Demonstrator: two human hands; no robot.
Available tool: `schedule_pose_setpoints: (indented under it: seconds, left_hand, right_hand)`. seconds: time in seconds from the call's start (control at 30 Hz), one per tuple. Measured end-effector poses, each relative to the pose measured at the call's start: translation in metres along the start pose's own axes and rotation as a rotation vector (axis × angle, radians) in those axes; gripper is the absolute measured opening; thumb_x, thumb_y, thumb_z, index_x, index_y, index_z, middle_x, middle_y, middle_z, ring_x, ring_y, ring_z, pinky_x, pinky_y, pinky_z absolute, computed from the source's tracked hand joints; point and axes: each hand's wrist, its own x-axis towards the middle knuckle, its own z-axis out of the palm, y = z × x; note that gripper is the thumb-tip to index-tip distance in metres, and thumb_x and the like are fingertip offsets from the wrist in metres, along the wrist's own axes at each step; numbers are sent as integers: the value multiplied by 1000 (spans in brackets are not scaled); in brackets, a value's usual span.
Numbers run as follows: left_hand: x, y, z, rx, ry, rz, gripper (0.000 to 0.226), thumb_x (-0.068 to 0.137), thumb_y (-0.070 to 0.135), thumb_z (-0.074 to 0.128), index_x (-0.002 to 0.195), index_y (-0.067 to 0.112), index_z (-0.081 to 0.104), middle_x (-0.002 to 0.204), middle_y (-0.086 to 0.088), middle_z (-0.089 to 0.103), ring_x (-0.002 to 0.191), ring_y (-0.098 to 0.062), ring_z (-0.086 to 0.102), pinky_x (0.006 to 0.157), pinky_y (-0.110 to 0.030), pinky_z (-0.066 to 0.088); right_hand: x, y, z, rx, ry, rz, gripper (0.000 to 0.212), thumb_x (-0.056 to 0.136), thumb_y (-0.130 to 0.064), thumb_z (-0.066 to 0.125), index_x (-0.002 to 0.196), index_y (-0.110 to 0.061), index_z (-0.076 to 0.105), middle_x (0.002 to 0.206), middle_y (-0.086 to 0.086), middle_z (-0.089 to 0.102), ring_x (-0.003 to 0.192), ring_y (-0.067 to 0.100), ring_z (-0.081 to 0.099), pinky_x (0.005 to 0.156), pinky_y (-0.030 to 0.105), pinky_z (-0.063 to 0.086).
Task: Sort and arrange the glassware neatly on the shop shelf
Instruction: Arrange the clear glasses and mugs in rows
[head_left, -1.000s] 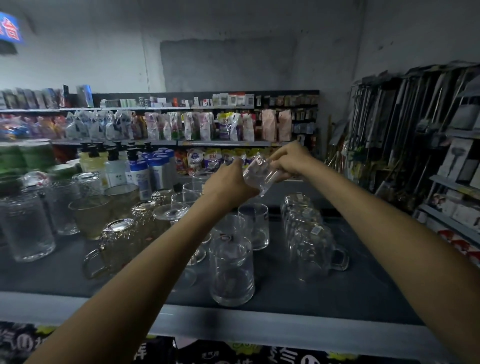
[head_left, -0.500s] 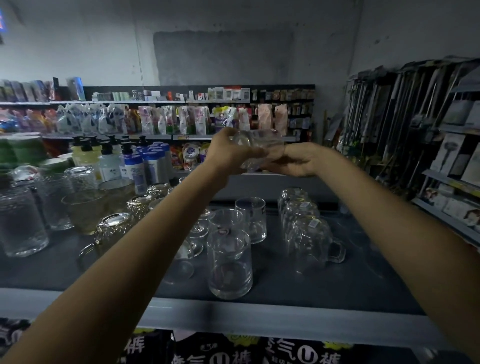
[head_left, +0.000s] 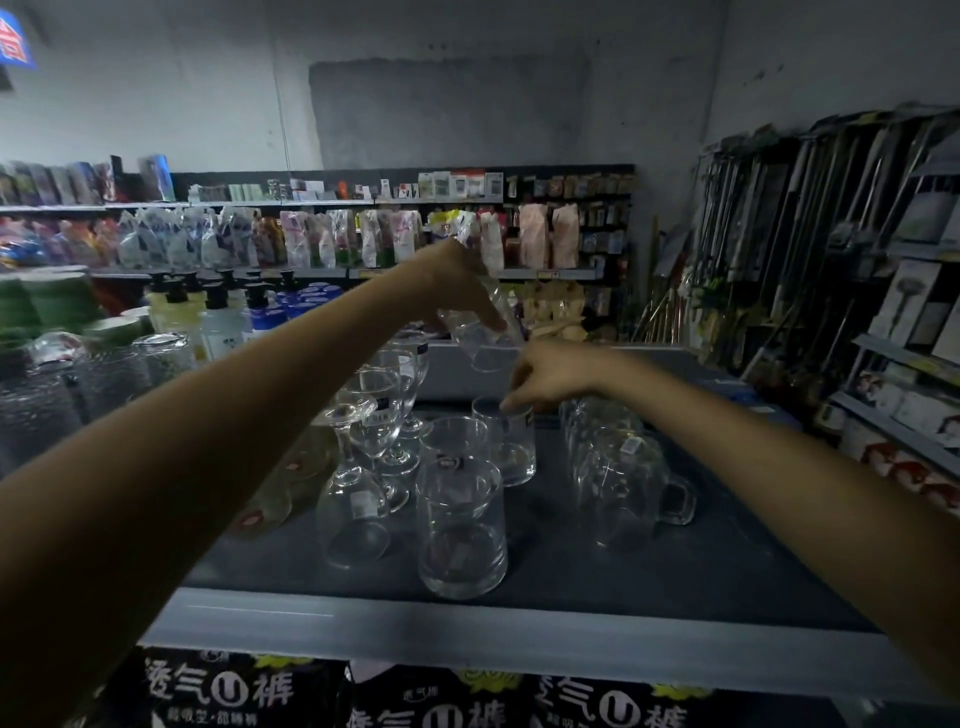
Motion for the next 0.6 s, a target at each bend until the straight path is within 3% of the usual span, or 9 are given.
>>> schedule_pose_setpoints:
  seconds: [0.07,0.17,0.27,0.37,0.47,0.6]
  left_hand:
    - [6,0,5,66,-19,-38,77,74,15,90,144,11,57,146,-15,53,124,-38,58,86,-52,62]
    - [14,-2,10,128,-69,-85,82,73,14,91,146,9,54,151,-15,49,128,-40,56,86,-54,62]
    - [19,-2,15,198,-130,-95,78,76,15,89,146,9,55,158,-8,42,133,-41,52,83,-51,63]
    - [26,-3,17,263,-186,-126,70,76,14,87,141,8,60,158,-8,44,135,-40,51,71,-41,62]
    - [35,-6,19,257,-191,-190,76,76,12,89,144,8,55,153,-15,49,132,-43,54,85,-49,62]
    - [42,-12,24,264,-219,-241,85,76,11,89,150,10,48,157,-19,42,135,-46,50,84,-52,62]
  right_hand:
    - [3,0,11,-54,32,21,17,93,-26,75,82,-18,63,77,-2,65,65,10,62,58,23,46]
    - [6,-1,19,73,133,116,9,92,-4,71,97,-5,64,85,10,66,62,17,67,47,24,52]
    - [2,-3,21,112,216,167,14,88,11,66,96,0,68,93,18,69,63,26,71,54,35,63]
    - [-4,0,15,37,319,143,22,87,10,64,101,-3,75,103,13,73,77,22,71,63,36,63]
    - [-18,4,-7,17,447,96,24,90,4,66,104,-10,79,113,6,74,88,15,67,66,23,51]
    - [-42,11,-45,137,543,86,19,91,-1,68,102,-12,80,101,3,75,72,5,62,56,20,45]
